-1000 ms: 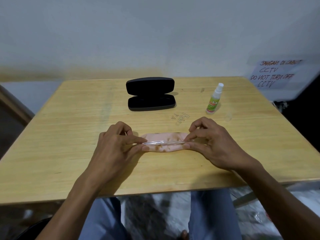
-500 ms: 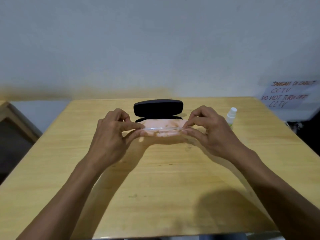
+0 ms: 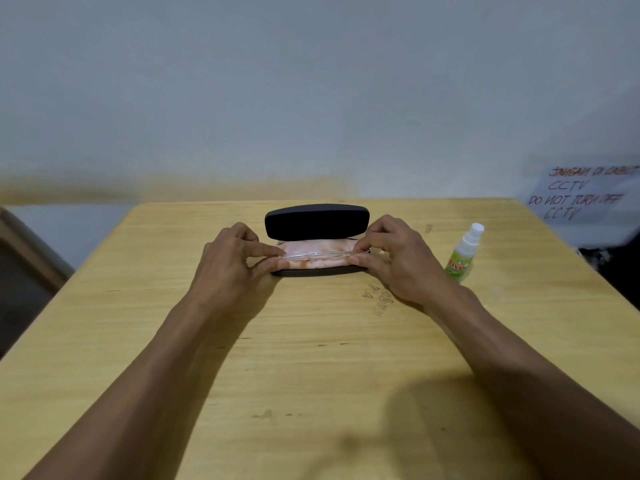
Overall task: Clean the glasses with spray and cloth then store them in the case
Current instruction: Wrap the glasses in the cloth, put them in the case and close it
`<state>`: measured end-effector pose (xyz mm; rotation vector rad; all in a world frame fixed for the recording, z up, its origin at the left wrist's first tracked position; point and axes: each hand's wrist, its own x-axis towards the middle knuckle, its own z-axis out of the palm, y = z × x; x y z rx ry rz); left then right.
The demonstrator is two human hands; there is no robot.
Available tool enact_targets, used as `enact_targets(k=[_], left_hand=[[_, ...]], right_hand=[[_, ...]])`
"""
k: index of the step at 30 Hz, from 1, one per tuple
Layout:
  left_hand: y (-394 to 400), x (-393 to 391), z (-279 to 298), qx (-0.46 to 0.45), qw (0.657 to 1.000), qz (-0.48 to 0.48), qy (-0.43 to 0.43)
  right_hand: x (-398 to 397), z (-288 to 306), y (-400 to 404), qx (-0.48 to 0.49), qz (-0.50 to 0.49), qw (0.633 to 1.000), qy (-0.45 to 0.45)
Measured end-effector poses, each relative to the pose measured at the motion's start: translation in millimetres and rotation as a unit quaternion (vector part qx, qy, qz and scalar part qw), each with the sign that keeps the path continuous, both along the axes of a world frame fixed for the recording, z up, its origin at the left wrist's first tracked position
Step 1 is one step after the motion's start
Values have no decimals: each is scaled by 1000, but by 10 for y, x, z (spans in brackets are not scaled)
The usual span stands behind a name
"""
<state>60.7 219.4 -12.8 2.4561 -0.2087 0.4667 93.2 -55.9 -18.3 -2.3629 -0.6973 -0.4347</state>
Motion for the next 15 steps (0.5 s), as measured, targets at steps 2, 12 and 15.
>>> enact_targets(k=[2, 12, 15], left_hand=[[13, 8, 0, 6, 1000, -8, 8], [41, 31, 29, 27, 997, -23, 64], [37, 27, 34, 33, 997, -22, 70]], right_hand=[[10, 10, -6, -6, -3, 1000, 11], [5, 78, -23, -51, -18, 996, 75], [-5, 92, -23, -29, -39, 995, 85]])
